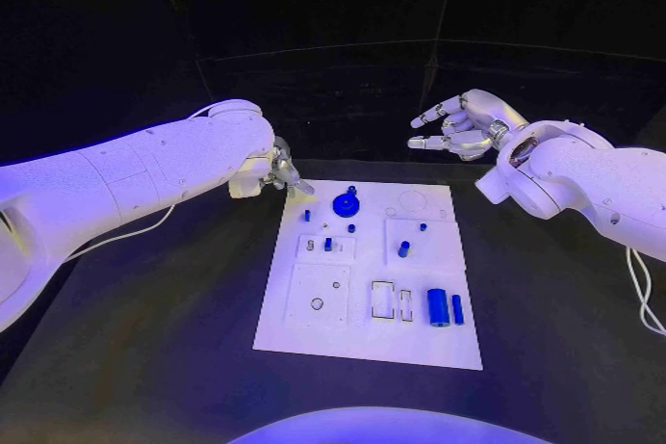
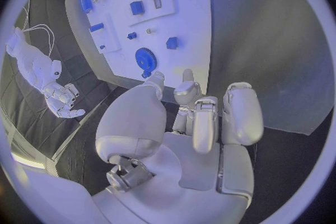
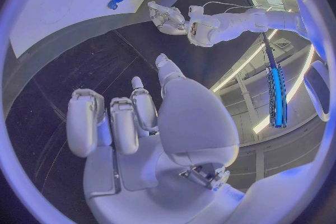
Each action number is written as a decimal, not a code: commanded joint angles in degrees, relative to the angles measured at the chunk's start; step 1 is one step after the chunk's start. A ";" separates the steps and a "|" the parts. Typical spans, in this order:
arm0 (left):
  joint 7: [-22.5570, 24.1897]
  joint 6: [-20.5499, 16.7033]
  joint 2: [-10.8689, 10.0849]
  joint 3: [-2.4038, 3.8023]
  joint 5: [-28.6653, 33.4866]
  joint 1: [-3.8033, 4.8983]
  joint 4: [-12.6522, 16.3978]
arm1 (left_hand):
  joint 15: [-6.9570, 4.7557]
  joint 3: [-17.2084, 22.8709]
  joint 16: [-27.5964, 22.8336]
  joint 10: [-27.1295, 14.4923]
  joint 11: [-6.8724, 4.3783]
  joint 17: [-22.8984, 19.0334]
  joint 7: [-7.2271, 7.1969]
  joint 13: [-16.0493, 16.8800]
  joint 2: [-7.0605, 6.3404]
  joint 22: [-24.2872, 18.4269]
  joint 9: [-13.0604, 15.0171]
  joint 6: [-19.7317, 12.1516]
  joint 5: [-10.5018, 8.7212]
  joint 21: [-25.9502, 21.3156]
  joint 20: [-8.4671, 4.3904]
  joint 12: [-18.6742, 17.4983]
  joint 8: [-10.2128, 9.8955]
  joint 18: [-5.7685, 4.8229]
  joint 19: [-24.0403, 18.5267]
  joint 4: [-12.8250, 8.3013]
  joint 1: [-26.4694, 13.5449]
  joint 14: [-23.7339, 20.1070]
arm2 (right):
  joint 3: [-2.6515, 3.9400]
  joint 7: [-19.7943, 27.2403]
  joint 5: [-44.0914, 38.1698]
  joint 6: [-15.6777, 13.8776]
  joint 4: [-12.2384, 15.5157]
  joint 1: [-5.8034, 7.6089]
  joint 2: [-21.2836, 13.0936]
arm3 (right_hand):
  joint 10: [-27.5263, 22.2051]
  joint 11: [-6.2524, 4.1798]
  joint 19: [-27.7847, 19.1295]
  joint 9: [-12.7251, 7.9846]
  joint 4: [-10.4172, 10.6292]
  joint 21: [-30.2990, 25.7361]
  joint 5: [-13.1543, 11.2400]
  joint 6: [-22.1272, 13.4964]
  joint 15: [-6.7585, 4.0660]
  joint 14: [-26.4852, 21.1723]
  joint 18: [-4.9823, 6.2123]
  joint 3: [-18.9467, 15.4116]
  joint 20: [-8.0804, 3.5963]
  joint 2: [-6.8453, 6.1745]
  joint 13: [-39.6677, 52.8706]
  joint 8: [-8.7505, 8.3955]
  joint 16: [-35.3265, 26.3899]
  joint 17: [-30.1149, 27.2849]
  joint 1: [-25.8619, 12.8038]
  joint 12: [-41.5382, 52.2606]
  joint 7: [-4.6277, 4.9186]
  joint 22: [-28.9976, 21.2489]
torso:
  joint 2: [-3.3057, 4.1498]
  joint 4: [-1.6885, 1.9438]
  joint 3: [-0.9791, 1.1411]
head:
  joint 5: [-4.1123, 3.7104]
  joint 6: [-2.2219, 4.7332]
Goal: Assemble the parts on the task board
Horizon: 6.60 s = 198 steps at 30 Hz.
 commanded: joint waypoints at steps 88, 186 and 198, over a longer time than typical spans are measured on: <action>6.79 4.96 1.71 -0.85 -0.06 -1.84 -0.50 | -0.75 10.28 0.18 0.77 -1.42 15.09 -1.88 -0.27 7.76 2.04 -1.18 3.85 -0.07 0.86 -0.68 0.69 1.74 0.54 0.65 -10.92 14.61 5.95 | 0.04 0.51 -0.50 1.62 -0.68 0.12 0.87 | -0.49 0.03 -0.20 -0.09 0.08 -0.43 0.46 -0.56 0.55 4.97 0.32 -0.41 0.22 0.49 -0.04 0.35 -0.24 11.01 -0.38 -0.20 -0.02 -0.18 | -0.03 0.05 0.06 | -0.09 -0.85; 9.20 -5.57 -13.48 -0.96 -3.81 -6.94 22.68 | -0.84 23.22 0.18 1.49 -1.68 15.09 -2.12 -1.54 1.13 2.92 0.80 3.53 -1.65 1.14 -0.72 0.03 3.37 0.41 0.94 -17.42 11.02 5.95 | 0.02 1.04 -0.50 2.52 -1.29 0.06 0.67 | -0.47 0.04 -0.20 -0.09 0.30 -0.45 0.53 -0.64 0.55 4.96 0.32 -0.74 0.22 0.97 -0.02 0.45 -0.27 10.97 -0.34 -0.15 -0.01 -0.20 | -0.03 0.07 0.07 | 1.05 -1.94; 9.21 -5.10 -13.43 -0.97 -3.80 -7.05 22.98 | -0.84 23.38 0.18 1.53 -1.68 15.09 -2.12 -1.51 1.07 2.93 0.81 3.57 -1.66 1.14 -0.72 0.06 3.39 0.41 0.94 -17.47 10.97 5.95 | 0.02 1.08 -0.50 2.65 -1.27 0.05 0.68 | -0.47 0.04 -0.20 -0.09 0.30 -0.45 0.53 -0.64 0.55 4.96 0.32 -0.74 0.22 0.97 -0.02 0.45 -0.27 10.97 -0.34 -0.15 -0.01 -0.20 | -0.05 0.03 0.08 | 1.08 -2.03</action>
